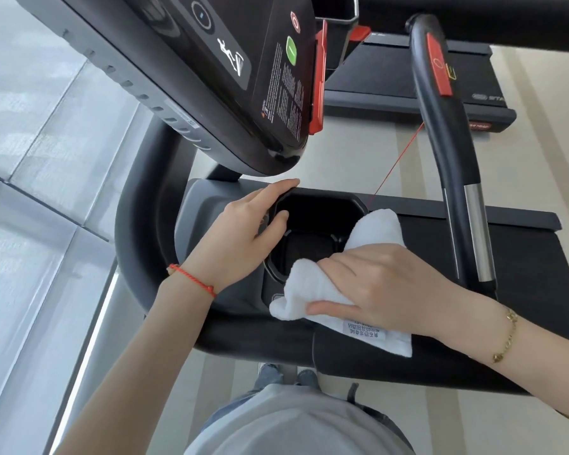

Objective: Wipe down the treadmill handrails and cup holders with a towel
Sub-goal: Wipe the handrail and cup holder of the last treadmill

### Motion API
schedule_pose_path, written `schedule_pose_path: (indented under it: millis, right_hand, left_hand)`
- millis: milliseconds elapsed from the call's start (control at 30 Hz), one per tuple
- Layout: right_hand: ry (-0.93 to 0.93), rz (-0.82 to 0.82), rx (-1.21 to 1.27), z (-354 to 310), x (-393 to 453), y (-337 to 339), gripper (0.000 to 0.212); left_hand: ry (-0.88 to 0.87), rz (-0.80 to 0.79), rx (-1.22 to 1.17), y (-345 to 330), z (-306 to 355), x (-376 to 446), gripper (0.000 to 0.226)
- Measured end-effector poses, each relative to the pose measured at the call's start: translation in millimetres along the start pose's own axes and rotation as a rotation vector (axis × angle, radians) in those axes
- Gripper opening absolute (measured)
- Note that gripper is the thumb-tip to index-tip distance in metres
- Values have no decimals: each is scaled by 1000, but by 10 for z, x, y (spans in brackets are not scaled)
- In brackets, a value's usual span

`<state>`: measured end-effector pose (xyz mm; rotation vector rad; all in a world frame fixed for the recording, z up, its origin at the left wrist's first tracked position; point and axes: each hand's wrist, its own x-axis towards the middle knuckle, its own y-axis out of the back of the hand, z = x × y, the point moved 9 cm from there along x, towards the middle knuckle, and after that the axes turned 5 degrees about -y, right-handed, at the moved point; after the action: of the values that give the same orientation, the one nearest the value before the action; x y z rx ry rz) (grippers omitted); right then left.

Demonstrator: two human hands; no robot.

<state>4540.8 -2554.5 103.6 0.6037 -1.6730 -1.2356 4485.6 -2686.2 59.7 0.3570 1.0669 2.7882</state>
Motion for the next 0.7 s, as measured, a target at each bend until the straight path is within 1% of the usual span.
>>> schedule_pose_path:
  millis: [100,133,200,233,300,333,367,400,433,467,533,600,667,700]
  right_hand:
    - [48,70,-64,-9,-78,36,47]
    - [54,103,-98,-20,-103,68,40]
    - [34,201,-198,-11,-151,193,18]
    - [-9,245,-233,25,-154,277,14]
    - [-151,300,-245,153,-149,422,27]
    - [-242,300,-254,242,-141,449,36]
    - [-342,258,-273,334,-116,437,43]
    - [-453,169,-279,424,-89,377,50]
    - [-576,50,-221,511,-83,276,56]
    - [-703,-47,-114,589,-103,180,60]
    - [-928,-177,126,717,-218,9,66]
    - [-1047,-262,266,766,-318,-109,68]
    - [-1074,-280,265,779,-340,-133,65]
    - [-1067,-278,243,791,-295,-131,60]
  left_hand:
    - [8,-3,7,1,-11,-14,47]
    - [10,-1,2,1,-15,-16,47]
    - [10,10,-5,-1,-11,-18,47]
    - [11,19,0,-2,-6,-21,47]
    - [18,47,19,11,-4,-34,48]
    - [23,62,35,26,-5,-40,48]
    - [29,73,52,39,-6,-44,48]
    - [33,80,65,48,-3,-46,48]
    - [34,85,70,51,3,-44,48]
    - [35,85,68,47,10,-43,47]
    - [38,83,64,41,26,-42,45]
    - [43,85,59,40,30,-45,44]
    - [53,83,50,40,35,-46,43]
    - [56,84,52,43,40,-46,43]
